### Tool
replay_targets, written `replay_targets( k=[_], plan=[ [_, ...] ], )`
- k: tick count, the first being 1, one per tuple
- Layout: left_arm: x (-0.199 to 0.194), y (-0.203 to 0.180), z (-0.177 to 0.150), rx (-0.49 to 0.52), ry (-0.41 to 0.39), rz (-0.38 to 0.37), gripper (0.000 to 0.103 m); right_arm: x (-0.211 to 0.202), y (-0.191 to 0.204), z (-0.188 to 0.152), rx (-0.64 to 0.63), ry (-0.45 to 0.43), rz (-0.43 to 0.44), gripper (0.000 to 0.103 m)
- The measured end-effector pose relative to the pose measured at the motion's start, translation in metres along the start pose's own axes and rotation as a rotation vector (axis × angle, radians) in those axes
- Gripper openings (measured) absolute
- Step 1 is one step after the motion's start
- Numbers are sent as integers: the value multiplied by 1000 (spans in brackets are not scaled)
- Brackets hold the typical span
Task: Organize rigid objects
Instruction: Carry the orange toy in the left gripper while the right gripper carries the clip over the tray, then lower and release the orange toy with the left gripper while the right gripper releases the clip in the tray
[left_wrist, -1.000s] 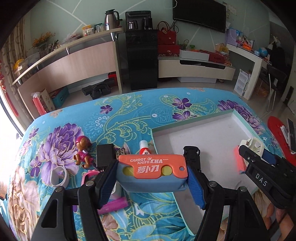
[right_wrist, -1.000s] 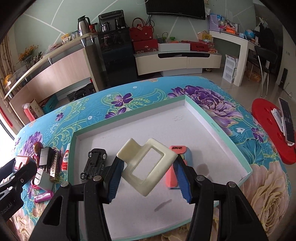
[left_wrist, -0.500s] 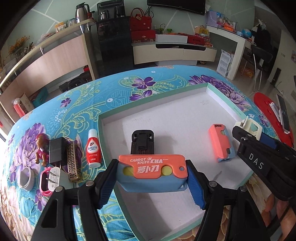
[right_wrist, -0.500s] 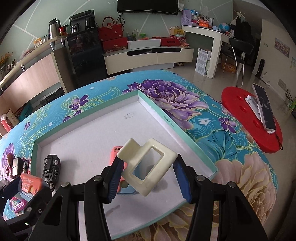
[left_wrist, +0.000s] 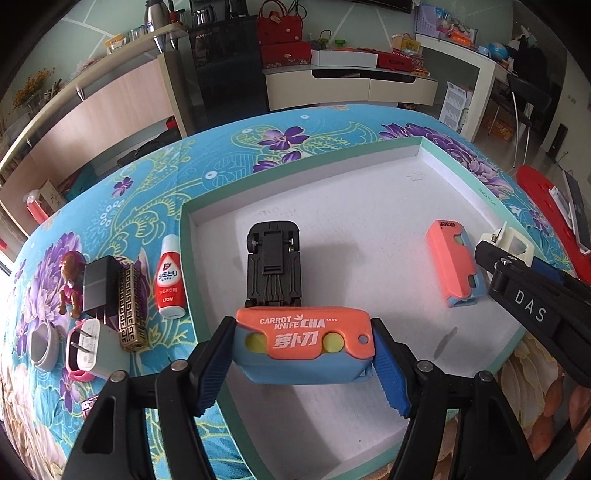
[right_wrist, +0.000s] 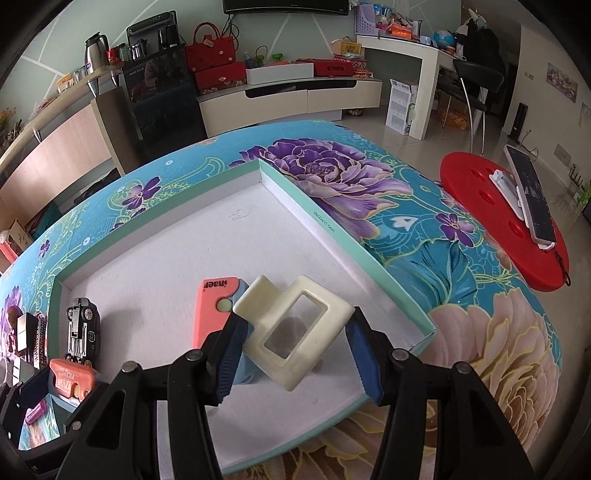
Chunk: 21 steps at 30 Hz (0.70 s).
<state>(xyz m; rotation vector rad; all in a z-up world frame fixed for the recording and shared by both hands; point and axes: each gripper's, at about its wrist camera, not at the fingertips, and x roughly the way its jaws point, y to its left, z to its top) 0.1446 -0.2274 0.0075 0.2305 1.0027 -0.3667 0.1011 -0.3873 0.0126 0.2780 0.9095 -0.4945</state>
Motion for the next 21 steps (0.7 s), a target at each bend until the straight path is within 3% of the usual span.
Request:
replay_targets(
  k=[13, 15, 17, 21],
  plan=[
    [5, 1, -2, -9, 30, 14, 74, 1, -2, 1, 7, 7, 11, 57],
    [3, 2, -1, -10, 24, 18, 81, 0, -2, 2, 2, 7, 5, 59],
    [-2, 4, 0, -17, 13, 12, 87, -1, -2, 2, 1, 5, 6, 69],
    [-15, 6, 4, -24, -16, 6, 89, -8, -1, 5, 1, -19, 23, 72]
  ],
)
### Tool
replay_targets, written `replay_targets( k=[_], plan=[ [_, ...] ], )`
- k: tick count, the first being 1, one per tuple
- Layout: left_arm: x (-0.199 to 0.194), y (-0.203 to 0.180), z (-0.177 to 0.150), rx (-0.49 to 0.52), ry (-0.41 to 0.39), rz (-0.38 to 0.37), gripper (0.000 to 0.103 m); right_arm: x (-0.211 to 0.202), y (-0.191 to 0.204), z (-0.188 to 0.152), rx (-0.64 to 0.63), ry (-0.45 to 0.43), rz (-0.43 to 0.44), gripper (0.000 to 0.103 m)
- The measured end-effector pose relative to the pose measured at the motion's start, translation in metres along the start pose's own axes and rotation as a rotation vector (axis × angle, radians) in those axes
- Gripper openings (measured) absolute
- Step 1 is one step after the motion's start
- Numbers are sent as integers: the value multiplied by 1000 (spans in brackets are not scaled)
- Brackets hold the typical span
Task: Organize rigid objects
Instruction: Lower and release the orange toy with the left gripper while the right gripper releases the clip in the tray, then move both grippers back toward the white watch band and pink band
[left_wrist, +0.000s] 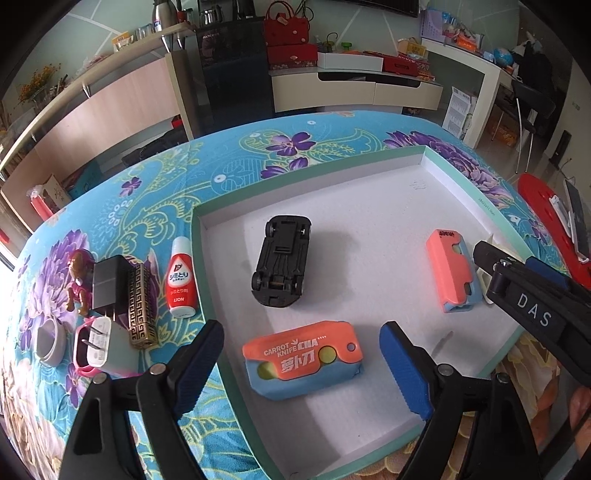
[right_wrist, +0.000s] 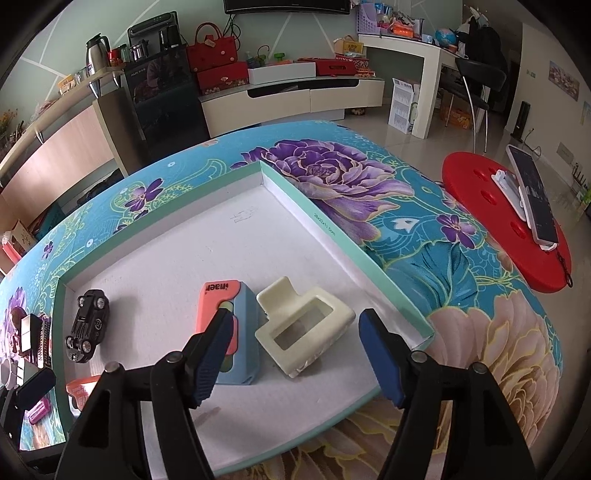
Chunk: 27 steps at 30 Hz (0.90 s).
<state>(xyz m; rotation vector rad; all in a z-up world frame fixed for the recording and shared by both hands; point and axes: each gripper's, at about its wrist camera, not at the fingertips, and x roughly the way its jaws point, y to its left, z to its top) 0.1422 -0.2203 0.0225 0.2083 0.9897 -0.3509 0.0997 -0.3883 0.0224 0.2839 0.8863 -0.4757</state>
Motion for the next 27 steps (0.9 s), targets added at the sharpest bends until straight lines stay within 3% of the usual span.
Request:
replay_targets(
  k=[2, 5, 7, 10, 21, 27],
  plan=[
    [-7, 2, 2, -4, -19, 4, 90, -4, 1, 1, -5, -11, -1, 74],
    [-19, 9, 6, -28, -52, 8, 103, -11, 0, 4, -5, -29, 5, 79],
    [-25, 17, 8, -53, -75, 23, 103, -13, 0, 4, -7, -32, 20, 79],
    [-30, 31, 9, -96, -94, 48, 103, -12, 1, 4, -14, -19, 17, 95],
    [-16, 79, -4, -279, -78, 131, 103, -8, 16, 0, -81, -6, 29, 98],
    [-18, 87, -7, -296, -94, 137, 103, -7, 20, 0, -96, -6, 21, 98]
  ],
)
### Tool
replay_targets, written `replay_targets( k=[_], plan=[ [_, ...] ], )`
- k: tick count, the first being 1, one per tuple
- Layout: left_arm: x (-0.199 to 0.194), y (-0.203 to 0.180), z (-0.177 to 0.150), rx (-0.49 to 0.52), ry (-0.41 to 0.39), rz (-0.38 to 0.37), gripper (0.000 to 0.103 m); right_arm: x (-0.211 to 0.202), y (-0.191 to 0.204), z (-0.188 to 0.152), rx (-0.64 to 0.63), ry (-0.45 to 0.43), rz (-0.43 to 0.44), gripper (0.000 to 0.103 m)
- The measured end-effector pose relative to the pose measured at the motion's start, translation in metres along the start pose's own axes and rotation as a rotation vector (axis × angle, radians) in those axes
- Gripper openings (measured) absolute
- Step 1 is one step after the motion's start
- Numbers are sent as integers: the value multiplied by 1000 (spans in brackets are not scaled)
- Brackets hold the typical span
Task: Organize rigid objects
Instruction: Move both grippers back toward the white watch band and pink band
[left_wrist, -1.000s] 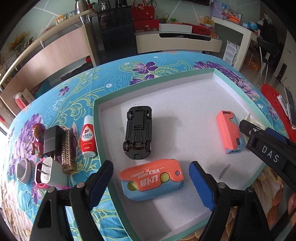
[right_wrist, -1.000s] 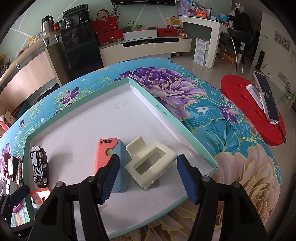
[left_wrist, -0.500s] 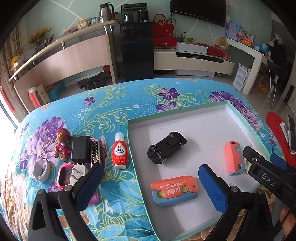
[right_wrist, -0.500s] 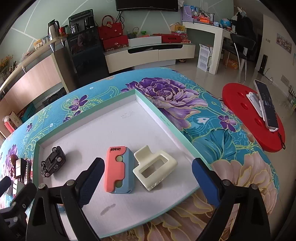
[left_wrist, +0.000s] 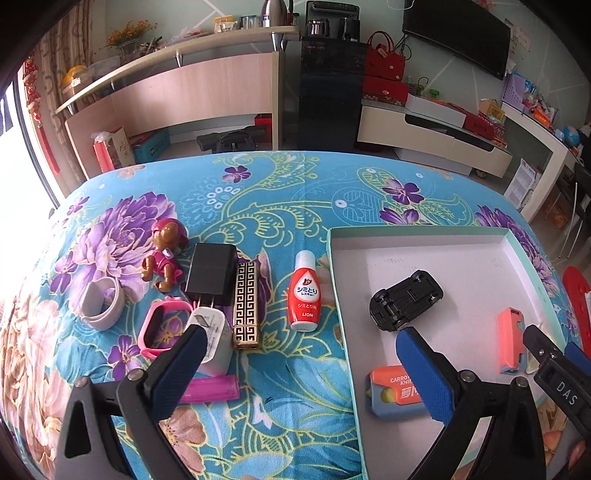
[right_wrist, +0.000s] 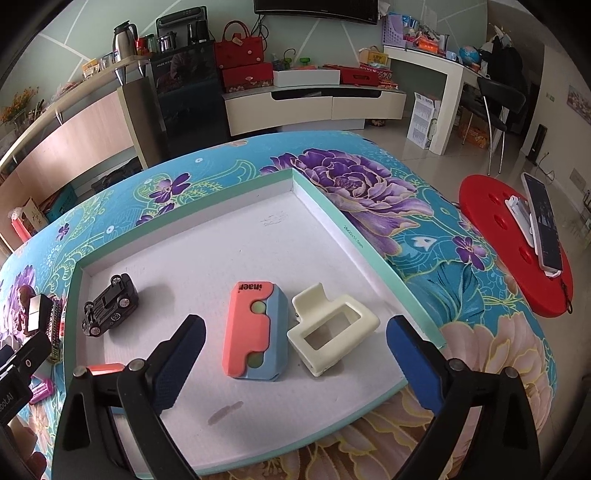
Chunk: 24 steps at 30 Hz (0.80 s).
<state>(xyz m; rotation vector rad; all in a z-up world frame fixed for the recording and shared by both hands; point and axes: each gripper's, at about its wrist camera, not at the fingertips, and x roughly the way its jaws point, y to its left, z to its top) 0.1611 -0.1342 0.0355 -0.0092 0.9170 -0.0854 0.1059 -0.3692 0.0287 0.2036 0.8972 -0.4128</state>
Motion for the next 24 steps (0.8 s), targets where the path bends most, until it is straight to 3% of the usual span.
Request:
replay_targets(
  k=[7, 15, 24],
  plan=[
    [-5, 14, 2, -21, -13, 13, 103, -7, 12, 2, -16, -30, 5, 99],
    [-16, 53, 7, -104, -52, 47, 103, -20, 51, 3, -79, -59, 97, 99],
    [-31, 118, 10, -180, -97, 178, 103, -33, 102, -1, -99, -55, 213, 99]
  ],
)
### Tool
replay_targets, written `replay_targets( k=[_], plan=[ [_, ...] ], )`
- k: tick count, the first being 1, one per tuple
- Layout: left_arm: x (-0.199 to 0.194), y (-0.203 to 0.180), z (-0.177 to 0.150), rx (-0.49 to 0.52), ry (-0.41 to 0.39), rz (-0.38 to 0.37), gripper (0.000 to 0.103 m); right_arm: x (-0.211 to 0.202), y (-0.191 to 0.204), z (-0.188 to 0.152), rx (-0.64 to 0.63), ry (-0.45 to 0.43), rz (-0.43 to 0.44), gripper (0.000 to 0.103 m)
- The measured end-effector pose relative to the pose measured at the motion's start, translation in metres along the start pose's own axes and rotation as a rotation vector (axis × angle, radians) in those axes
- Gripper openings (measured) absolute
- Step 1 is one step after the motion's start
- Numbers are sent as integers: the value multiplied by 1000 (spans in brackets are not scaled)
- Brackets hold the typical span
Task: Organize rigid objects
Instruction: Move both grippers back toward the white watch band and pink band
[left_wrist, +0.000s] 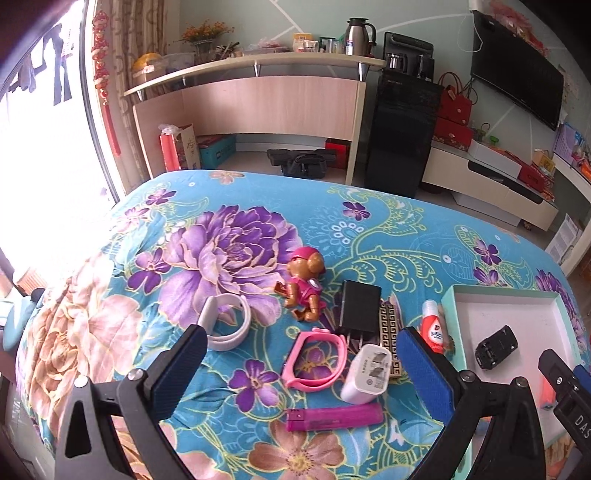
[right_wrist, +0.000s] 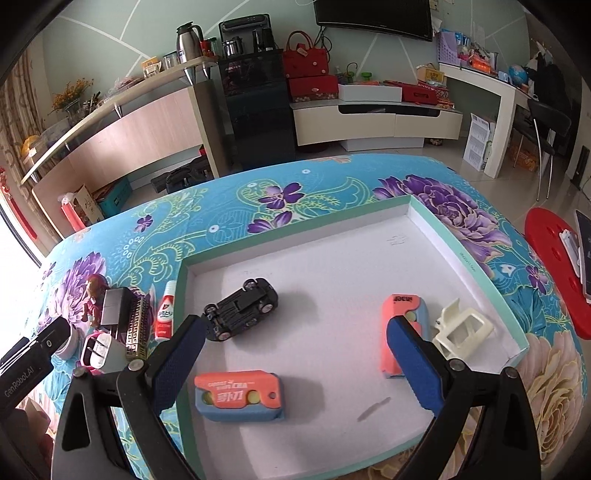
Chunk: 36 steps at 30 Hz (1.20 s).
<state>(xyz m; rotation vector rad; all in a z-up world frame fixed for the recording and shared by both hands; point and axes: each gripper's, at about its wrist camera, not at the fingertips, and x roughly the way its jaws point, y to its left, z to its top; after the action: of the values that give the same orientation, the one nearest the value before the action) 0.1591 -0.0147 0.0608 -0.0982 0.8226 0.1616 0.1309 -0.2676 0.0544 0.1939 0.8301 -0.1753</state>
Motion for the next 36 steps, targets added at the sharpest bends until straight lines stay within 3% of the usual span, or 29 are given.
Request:
replay_targets(
  k=[8, 29, 36],
  plan=[
    [3, 58, 6, -88, -16, 117, 103, -1, 66, -7, -101, 4, 139, 99],
    [33, 129, -15, -183, 151, 62, 103, 30, 167, -63, -372, 172, 280, 99],
    [45, 132, -18, -154, 187, 45, 103, 41, 184, -82, -436, 234, 249, 98]
  ],
)
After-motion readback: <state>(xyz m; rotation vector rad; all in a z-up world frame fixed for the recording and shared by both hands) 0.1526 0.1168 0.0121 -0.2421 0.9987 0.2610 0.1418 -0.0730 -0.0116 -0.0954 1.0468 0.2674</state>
